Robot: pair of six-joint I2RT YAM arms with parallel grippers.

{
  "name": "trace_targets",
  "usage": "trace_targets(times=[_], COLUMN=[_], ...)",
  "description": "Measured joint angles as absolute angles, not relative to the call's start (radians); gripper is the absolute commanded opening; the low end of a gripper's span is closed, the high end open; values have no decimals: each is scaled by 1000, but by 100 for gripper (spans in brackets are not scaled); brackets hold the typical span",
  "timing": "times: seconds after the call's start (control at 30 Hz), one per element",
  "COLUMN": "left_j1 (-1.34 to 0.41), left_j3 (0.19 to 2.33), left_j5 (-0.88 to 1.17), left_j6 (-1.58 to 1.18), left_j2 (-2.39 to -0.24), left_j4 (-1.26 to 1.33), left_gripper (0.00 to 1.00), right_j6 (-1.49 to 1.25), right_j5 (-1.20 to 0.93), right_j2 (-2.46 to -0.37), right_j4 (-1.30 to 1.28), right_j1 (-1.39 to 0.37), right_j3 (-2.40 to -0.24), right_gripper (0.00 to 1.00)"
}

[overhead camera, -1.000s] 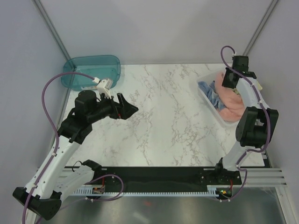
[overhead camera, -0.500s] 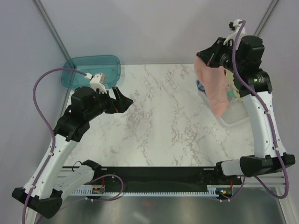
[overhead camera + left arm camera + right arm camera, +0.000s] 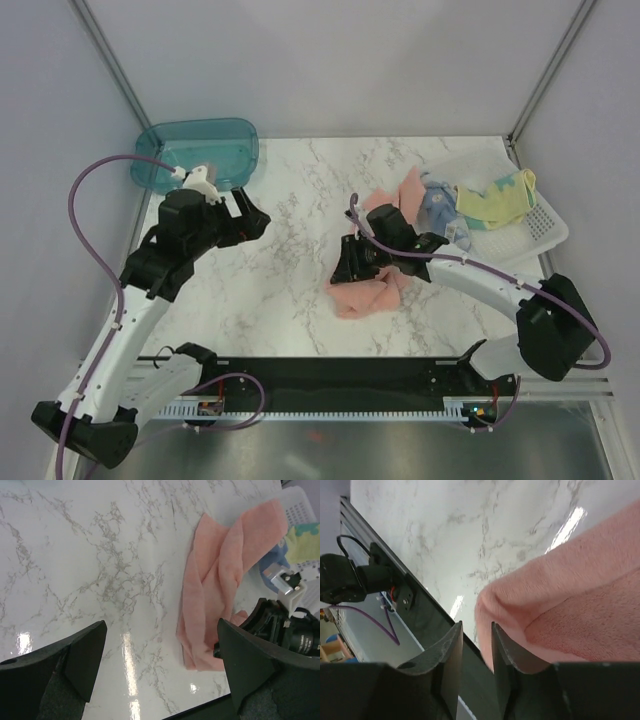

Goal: Fold and stack the towels
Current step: Move the towel to the center of the board, then flatten out the crumpled towel

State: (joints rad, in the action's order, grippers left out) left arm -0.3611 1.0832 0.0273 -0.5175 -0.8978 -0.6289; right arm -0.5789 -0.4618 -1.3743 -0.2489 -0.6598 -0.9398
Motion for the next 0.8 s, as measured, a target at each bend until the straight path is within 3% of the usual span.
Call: trace_targets(times=[0.1, 0.27, 0.43, 0.57, 0.8], left_j1=[-361, -361, -376, -404, -455], left_j3=[1068, 1066, 1050, 1055, 1348], left_j5=[16, 50, 159, 203, 266], left_j6=[-519, -518, -519, -520, -520], left_j2=[-912, -972, -1089, -1259, -1765], left_j4=[-637, -621, -533, -435, -331], left_gripper=[99, 98, 96, 94, 81], right_j6=[-571, -550, -527, -465, -405], right_j5=[-414, -204, 75, 176, 225], right_j2=[-1405, -1340, -1325, -1468, -1627], right_j4=[-296, -372, -379, -399, -442], right_j1=[-712, -680, -534, -422, -431], right_j3=[-915, -1040, -1119, -1187, -1243], right_gripper=[54, 61, 53, 43, 43])
